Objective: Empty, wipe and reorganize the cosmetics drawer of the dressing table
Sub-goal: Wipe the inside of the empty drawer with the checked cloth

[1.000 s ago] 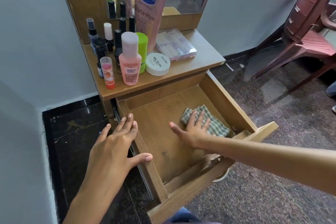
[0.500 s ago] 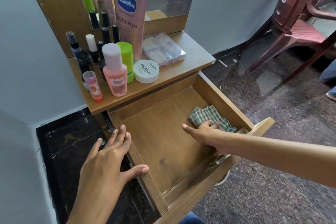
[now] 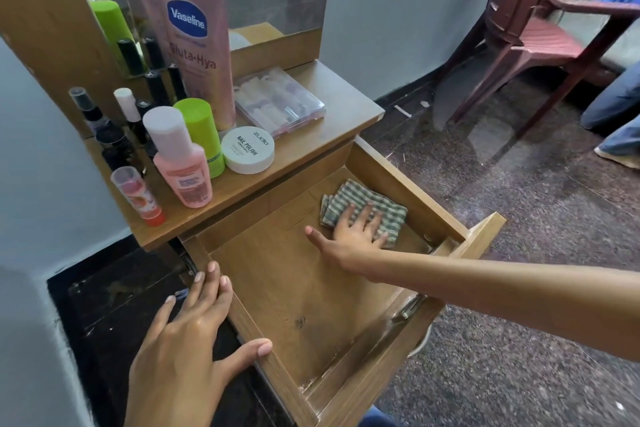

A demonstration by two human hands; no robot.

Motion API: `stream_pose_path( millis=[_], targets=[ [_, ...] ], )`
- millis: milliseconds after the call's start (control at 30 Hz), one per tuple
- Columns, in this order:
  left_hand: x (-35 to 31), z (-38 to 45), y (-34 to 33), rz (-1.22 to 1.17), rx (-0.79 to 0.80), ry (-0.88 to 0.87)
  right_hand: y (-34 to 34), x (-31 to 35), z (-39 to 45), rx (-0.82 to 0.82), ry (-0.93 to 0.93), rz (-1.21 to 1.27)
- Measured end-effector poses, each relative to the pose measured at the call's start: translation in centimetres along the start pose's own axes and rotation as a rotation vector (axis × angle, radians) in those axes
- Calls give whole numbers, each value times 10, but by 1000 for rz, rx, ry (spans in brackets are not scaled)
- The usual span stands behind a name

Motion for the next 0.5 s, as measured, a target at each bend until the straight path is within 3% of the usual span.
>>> stream_pose_path(
  millis=[167,267,333,500],
  targets=[
    [3,-1,-3,-110,-18,-1,12,-26,0,-2,-133,59],
    [4,0,-3,-198,-75,5,9,-49,14,142,-290,283],
    [4,0,-2,-199,-80,9,5,-58,29,143,-322,349],
    [2,-1,1,-226,-46,16,20,-41,-12,47,-297,119]
  ],
)
Point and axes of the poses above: each hand's wrist, its own z-axis towards the middle knuckle, its own y-axis out of the back of the hand, x = y × z, the point moved 4 cm from there along z, towards the middle knuckle, and after that the axes turned 8 degrees about x, right-handed, at the moved point
